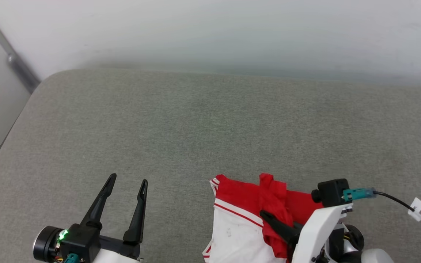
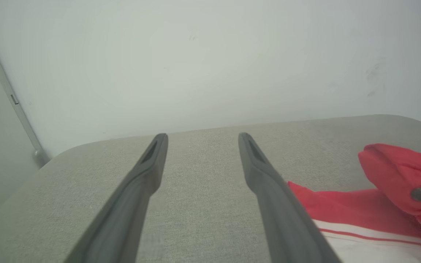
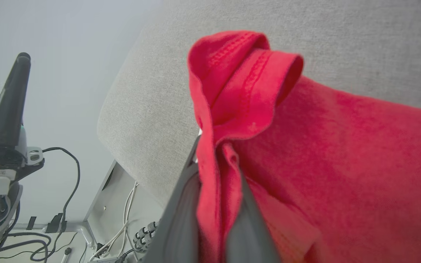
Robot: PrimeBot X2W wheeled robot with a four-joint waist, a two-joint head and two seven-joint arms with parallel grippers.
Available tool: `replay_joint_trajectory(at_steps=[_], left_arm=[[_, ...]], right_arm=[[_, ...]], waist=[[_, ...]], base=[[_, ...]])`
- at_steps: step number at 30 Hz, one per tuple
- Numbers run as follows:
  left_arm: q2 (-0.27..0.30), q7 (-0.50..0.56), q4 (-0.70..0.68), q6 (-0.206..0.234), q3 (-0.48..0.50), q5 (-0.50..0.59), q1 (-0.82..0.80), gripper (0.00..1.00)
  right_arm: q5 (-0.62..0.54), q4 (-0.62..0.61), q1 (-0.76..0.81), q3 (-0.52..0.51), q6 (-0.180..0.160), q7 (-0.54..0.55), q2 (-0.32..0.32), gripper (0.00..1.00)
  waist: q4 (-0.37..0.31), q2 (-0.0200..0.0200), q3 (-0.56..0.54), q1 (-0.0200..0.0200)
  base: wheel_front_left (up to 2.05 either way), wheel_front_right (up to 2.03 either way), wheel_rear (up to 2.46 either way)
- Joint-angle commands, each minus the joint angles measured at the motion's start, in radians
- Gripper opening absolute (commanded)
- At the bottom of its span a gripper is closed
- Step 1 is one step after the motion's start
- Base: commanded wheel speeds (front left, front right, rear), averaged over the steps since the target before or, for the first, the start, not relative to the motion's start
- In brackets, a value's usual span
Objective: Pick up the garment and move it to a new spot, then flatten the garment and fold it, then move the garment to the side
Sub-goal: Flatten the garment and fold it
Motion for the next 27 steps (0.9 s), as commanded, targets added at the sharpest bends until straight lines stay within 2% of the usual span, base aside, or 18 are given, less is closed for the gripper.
replay_joint_trajectory(at_steps=[1, 4, 5, 6, 7, 8, 16, 22, 27], left_arm=[[0.002, -0.007, 0.001, -0.001, 0.000, 0.002, -0.012, 1.00], [0.003, -0.007, 0.001, -0.001, 0.004, 0.000, -0.007, 1.00], [0.004, -0.007, 0.001, -0.001, 0.004, -0.001, -0.006, 1.00], [0.005, -0.007, 0.001, -0.001, 0.004, -0.002, -0.005, 1.00], [0.006, -0.007, 0.003, -0.001, 0.002, -0.003, -0.005, 1.00], [0.007, -0.006, 0.004, -0.001, 0.002, -0.004, -0.005, 1.00], [0.004, -0.006, 0.009, -0.001, 0.009, -0.007, 0.000, 1.00], [0.003, -0.006, 0.005, -0.001, 0.012, -0.004, 0.007, 1.00], [0.005, -0.006, 0.003, -0.001, 0.013, -0.006, 0.006, 1.00]], right_arm=[[0.004, 0.012, -0.015, 0.006, 0.000, -0.010, 0.005, 0.00], [-0.016, 0.063, -0.033, 0.035, 0.000, -0.028, 0.006, 0.00], [-0.027, 0.077, -0.041, 0.042, 0.000, -0.038, 0.005, 0.26], [-0.030, 0.091, -0.044, 0.048, 0.000, -0.050, 0.005, 0.44], [-0.023, 0.105, -0.044, 0.054, 0.000, -0.061, 0.005, 0.82], [-0.014, 0.118, -0.045, 0.063, 0.000, -0.068, 0.005, 1.00], [0.039, 0.124, -0.072, 0.140, 0.000, -0.115, 0.003, 1.00], [-0.014, 0.092, -0.103, 0.104, 0.000, -0.130, 0.000, 1.00], [-0.142, 0.050, -0.144, 0.079, 0.000, -0.199, -0.088, 1.00]], waist=[[0.011, 0.0000, 0.002, -0.0001], [0.024, 0.0000, 0.004, -0.0001], [0.028, 0.0000, 0.005, -0.0001], [0.030, 0.0000, 0.005, -0.0001], [0.033, 0.0000, 0.005, -0.0001], [0.034, 0.0000, 0.006, -0.0001], [0.024, 0.0000, -0.005, -0.0001], [-0.011, 0.0000, -0.015, -0.0001], [-0.049, 0.0000, -0.021, -0.0001]], base=[[0.00, 0.00, 0.00], [0.00, 0.00, 0.00], [0.00, 0.00, 0.00], [0.00, 0.00, 0.00], [0.00, 0.00, 0.00], [0.00, 0.00, 0.00], [0.00, 0.00, 0.00], [0.00, 0.00, 0.00], [0.00, 0.00, 0.00]])
